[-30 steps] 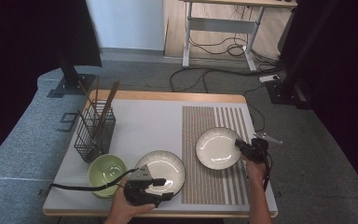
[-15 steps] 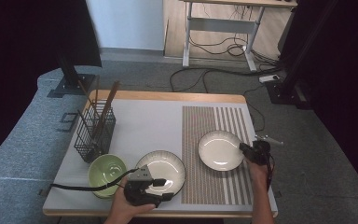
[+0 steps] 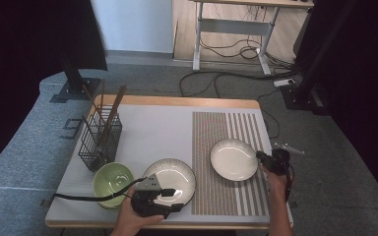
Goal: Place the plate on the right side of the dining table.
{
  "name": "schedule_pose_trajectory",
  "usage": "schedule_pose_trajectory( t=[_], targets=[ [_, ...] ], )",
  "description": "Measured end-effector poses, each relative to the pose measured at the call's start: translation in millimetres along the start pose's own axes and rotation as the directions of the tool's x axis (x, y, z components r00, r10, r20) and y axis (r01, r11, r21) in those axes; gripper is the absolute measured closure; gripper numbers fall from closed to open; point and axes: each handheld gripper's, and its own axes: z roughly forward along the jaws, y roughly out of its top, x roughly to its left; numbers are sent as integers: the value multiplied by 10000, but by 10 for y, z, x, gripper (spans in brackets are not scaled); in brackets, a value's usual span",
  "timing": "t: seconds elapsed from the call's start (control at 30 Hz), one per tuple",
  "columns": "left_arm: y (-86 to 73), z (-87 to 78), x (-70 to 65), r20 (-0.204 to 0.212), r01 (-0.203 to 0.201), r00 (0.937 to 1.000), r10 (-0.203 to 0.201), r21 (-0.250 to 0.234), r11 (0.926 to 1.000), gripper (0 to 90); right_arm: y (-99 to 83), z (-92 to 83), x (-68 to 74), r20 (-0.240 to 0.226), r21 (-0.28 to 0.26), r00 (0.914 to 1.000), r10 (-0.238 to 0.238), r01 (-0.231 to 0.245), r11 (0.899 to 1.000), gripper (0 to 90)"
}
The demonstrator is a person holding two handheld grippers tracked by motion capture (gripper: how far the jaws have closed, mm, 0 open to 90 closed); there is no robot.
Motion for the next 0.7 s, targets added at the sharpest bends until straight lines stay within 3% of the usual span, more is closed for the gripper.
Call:
schedule_pose_trajectory(
  t=[0.23, 0.5, 0.7],
  targets=[
    [16, -45, -11, -128, -79, 9999, 76, -230, 9997, 388, -5, -25, -4, -112, -193, 9999, -32, 29, 9998, 830],
    [66, -198, -39, -582, -309, 9979, 274, -614, 9976, 388, 25, -62, 117, -557, -650, 9979, -330, 294, 9975, 806],
    [106, -333, -55, -666, -415, 9971, 362, -803, 9959, 382, 65, -97, 243, -975, -978, 9929, -677, 581, 9935, 761]
  ],
)
